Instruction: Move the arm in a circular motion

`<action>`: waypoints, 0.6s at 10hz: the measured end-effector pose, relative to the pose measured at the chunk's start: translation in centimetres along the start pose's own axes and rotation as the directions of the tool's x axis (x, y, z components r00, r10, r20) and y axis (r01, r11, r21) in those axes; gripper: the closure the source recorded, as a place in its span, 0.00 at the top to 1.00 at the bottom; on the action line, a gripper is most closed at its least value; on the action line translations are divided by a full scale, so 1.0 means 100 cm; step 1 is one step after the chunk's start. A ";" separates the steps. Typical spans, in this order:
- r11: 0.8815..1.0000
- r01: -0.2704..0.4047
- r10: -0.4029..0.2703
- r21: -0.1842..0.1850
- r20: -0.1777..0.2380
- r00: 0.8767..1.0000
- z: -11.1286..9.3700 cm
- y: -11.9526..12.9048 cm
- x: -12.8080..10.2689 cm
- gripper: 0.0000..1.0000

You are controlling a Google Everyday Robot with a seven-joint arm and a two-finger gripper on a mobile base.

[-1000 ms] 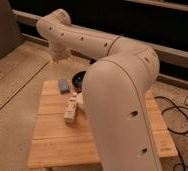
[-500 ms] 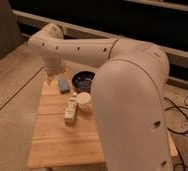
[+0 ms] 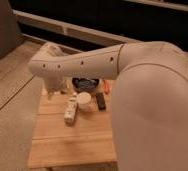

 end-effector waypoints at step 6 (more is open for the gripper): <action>0.870 -0.490 0.492 -0.042 0.055 0.869 -0.034 -0.151 0.067 0.65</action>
